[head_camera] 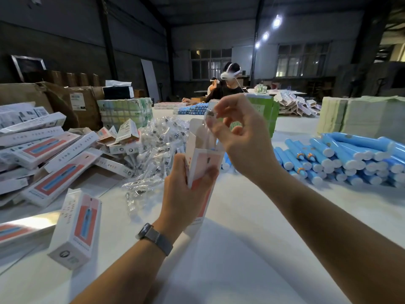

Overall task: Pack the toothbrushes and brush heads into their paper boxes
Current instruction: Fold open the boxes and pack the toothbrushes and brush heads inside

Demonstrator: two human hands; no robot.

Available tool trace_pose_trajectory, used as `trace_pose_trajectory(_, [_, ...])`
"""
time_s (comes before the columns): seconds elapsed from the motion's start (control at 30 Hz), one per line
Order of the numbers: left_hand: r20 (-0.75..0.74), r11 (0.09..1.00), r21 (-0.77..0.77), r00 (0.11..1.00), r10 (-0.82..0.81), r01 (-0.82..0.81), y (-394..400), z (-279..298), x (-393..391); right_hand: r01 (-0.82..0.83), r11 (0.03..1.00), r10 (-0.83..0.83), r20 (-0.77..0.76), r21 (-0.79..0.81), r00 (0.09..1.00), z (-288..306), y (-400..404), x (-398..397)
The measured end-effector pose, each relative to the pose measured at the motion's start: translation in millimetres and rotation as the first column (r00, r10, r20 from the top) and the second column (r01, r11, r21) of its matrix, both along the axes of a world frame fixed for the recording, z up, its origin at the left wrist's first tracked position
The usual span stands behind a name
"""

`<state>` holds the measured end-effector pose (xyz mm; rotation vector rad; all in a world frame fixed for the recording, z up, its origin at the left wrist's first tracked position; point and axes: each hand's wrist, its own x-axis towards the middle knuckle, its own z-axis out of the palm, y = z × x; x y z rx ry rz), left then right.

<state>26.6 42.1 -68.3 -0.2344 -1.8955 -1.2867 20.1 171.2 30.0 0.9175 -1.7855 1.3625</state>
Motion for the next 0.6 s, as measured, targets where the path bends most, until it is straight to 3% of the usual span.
trace_pose_trajectory(0.17, [-0.019, 0.999, -0.030, 1.000, -0.013, 0.013, 0.0, 0.8, -0.1, 0.228, 0.963, -0.184, -0.266, 0.146, 0.946, -17.2, -2.3, -9.5])
trace_pose_trajectory(0.37, [-0.009, 1.000, 0.005, 1.000, -0.019, 0.019, -1.4, 0.8, -1.7, 0.205, 0.926, -0.140, -0.216, 0.317, 0.966, -32.5, 3.6, -17.4])
trace_pose_trajectory(0.47, [0.011, 0.994, 0.083, 0.998, -0.066, 0.065, -2.1, 1.3, -1.4, 0.056, 0.983, -0.030, -0.148, 0.173, 0.988, -30.6, 3.9, -19.0])
trace_pose_trajectory(0.6, [-0.013, 0.942, 0.187, 0.959, -0.282, 0.279, -2.6, 1.7, 0.2, -0.178, 0.984, 0.180, 0.093, -0.025, 0.979, -27.8, 6.2, -18.0])
